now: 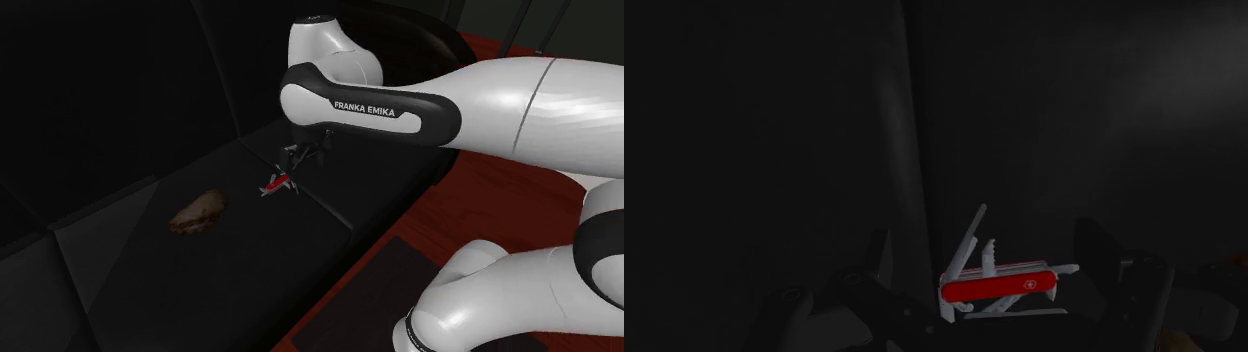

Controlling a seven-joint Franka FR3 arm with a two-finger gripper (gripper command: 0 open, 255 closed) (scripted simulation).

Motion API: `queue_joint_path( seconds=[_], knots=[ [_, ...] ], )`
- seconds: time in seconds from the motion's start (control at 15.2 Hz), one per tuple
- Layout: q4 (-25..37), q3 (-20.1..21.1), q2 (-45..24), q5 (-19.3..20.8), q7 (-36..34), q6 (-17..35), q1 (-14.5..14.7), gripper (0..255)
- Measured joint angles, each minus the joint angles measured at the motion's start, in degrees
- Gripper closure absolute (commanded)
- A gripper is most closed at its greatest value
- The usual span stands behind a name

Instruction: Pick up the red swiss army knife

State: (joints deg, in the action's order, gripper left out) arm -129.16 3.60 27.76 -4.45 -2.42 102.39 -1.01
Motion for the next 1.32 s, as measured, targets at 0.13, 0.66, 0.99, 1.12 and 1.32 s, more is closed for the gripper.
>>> queue_joint_path(
  seconds=[0.13, 0.66, 0.99, 1.12, 1.32],
  knots=[
    [0.84, 1.03, -3.83, 0.80, -1.17, 2.92, -0.08, 0],
    [1.22, 2.60, -11.86, 2.77, -3.33, 10.35, -0.30, 0],
    [-0.95, 2.63, -12.43, 2.81, -3.31, 13.10, -0.31, 255],
    [-0.99, 2.67, -12.35, 2.77, -3.31, 13.24, -0.28, 255],
    [-1.04, 2.67, -12.33, 2.77, -3.33, 13.30, -0.28, 255]
  ],
)
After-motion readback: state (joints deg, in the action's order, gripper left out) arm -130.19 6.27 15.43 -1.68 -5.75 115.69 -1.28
